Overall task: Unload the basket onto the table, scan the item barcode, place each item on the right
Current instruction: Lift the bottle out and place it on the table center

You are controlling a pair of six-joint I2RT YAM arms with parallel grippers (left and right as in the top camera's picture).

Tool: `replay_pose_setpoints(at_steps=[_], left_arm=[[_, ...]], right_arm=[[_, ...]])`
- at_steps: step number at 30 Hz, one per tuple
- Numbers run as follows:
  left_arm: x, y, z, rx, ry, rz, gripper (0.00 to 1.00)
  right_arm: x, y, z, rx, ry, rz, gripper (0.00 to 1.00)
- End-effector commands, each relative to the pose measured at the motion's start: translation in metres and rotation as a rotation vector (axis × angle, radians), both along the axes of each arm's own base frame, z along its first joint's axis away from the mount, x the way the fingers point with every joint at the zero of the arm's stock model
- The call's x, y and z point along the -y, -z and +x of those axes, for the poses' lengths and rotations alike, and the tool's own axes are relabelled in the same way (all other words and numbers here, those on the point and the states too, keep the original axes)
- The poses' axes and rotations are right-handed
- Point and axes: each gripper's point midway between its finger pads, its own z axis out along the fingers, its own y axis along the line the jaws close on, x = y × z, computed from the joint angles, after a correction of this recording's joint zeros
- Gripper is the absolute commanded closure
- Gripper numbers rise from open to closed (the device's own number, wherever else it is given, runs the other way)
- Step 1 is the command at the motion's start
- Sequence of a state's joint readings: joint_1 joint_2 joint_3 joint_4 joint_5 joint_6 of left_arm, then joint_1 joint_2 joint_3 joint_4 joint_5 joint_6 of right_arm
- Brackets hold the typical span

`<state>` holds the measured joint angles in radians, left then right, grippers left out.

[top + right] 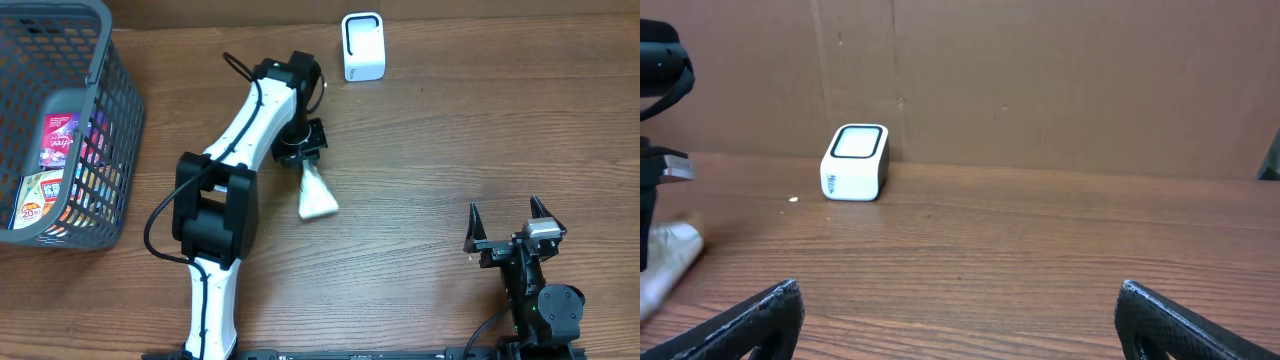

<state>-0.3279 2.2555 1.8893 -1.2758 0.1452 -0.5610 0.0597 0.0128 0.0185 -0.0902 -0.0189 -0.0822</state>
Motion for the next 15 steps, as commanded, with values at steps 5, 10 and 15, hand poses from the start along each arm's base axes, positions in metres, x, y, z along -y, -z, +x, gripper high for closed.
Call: replay_pose_setpoints(at_steps=[5, 10, 15], left_arm=[[0.015, -0.02, -0.001, 0.003, 0.081, -0.11, 0.63], [0.007, -0.059, 0.013, 0.042, 0.076, -0.146, 0.63], [-0.006, -0.121, 0.032, 0.161, 0.1, -0.171, 0.59]], right_arm=[[-0.001, 0.001, 0.0, 0.005, -0.002, 0.003, 0.0], [-0.001, 0.001, 0.0, 0.005, -0.002, 0.004, 0.0], [-0.001, 0.001, 0.0, 0.005, -0.002, 0.004, 0.0]])
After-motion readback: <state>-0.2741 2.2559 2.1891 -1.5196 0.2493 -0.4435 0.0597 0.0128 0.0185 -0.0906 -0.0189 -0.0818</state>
